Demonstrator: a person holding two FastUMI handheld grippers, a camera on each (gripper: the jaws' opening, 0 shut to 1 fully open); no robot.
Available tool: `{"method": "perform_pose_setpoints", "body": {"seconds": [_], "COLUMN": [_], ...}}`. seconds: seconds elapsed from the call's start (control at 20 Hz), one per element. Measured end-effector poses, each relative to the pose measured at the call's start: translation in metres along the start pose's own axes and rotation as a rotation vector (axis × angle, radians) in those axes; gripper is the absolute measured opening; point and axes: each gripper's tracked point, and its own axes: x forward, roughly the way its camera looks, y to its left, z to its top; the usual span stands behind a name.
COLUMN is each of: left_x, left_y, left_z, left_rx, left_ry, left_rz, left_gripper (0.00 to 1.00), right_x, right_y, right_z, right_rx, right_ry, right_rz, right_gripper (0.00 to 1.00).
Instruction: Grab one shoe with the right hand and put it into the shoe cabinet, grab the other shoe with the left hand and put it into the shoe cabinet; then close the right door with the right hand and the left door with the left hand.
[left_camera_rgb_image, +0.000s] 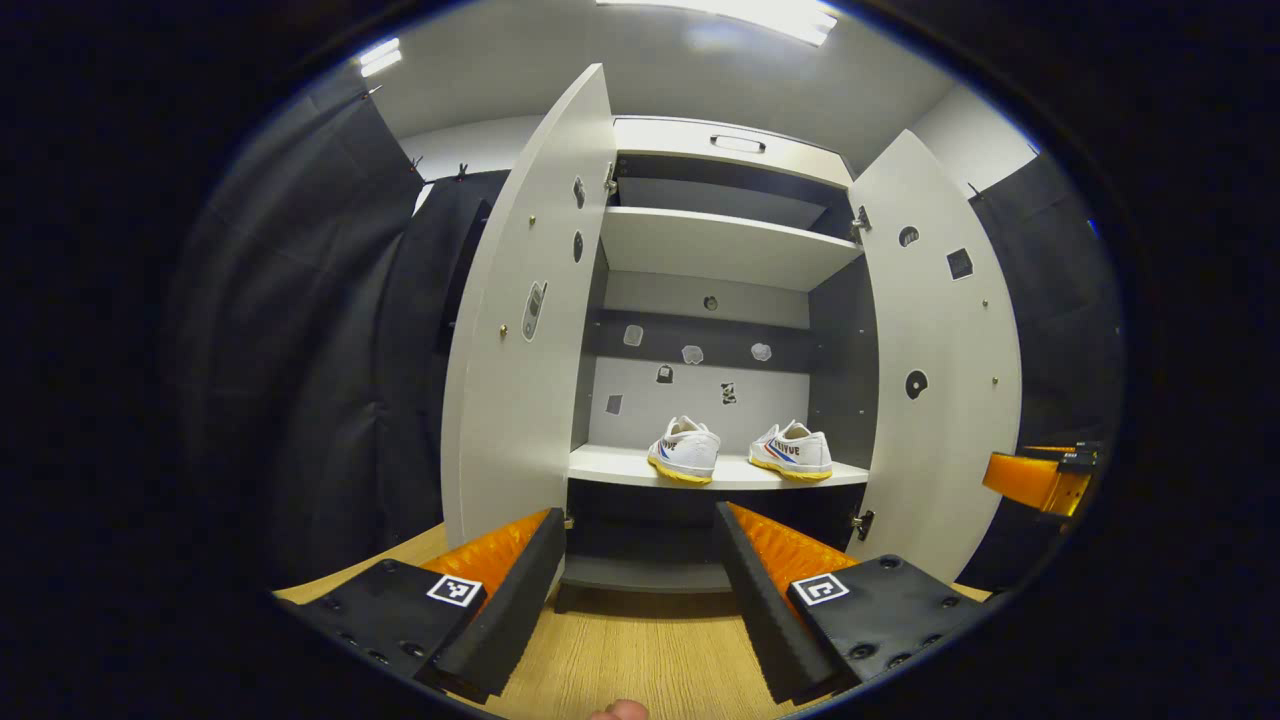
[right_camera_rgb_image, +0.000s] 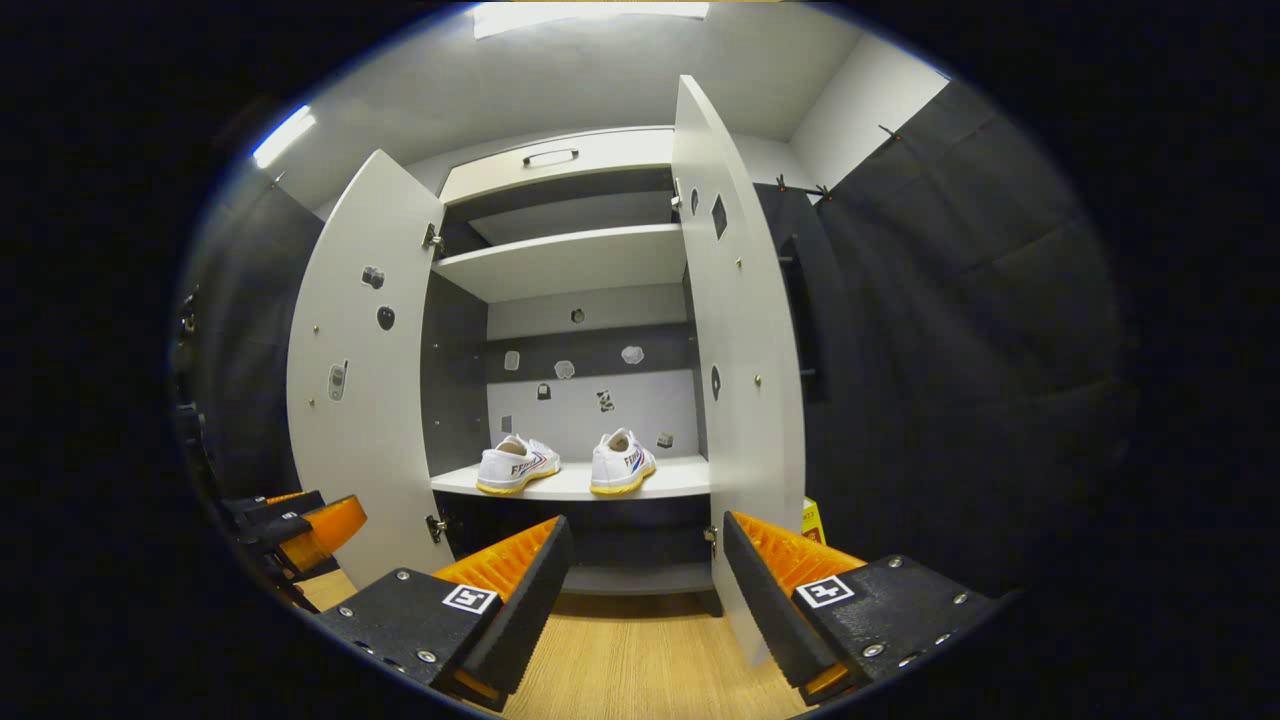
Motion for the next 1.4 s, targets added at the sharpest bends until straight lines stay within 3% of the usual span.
{"method": "perform_pose_setpoints", "body": {"seconds": [0.3, 0.65, 0.7, 0.95, 1.0, 1.05, 1.2, 1.4], "left_x": [-0.004, -0.001, -0.001, 0.004, 0.005, 0.006, 0.008, 0.008], "left_y": [-0.019, -0.019, -0.019, -0.016, -0.016, -0.016, -0.016, -0.015], "left_z": [-0.003, -0.007, -0.009, -0.016, -0.015, -0.013, -0.013, -0.016], "left_rx": [-0.032, -0.017, -0.014, -0.013, -0.012, -0.01, -0.008, -0.014], "left_ry": [0.009, 0.015, 0.02, 0.042, 0.038, 0.031, 0.03, 0.038], "left_rz": [-0.059, -0.058, -0.057, -0.054, -0.054, -0.054, -0.06, -0.061], "left_gripper": [0.96, 0.97, 0.97, 0.97, 0.97, 0.96, 0.97, 0.97], "right_x": [0.028, 0.088, 0.09, 0.088, 0.087, 0.087, 0.086, 0.089], "right_y": [-0.123, -0.18, -0.181, -0.167, -0.163, -0.158, -0.127, -0.092], "right_z": [0.089, 0.115, 0.116, 0.12, 0.121, 0.121, 0.118, 0.115], "right_rx": [-0.102, -0.059, -0.056, -0.125, -0.148, -0.153, -0.091, -0.098], "right_ry": [-0.051, -0.071, -0.072, -0.106, -0.105, -0.098, -0.08, -0.073], "right_rz": [-0.145, -0.197, -0.196, -0.21, -0.217, -0.214, -0.133, -0.069], "right_gripper": [0.93, 0.97, 0.92, 0.89, 0.98, 0.88, 0.88, 0.88]}}
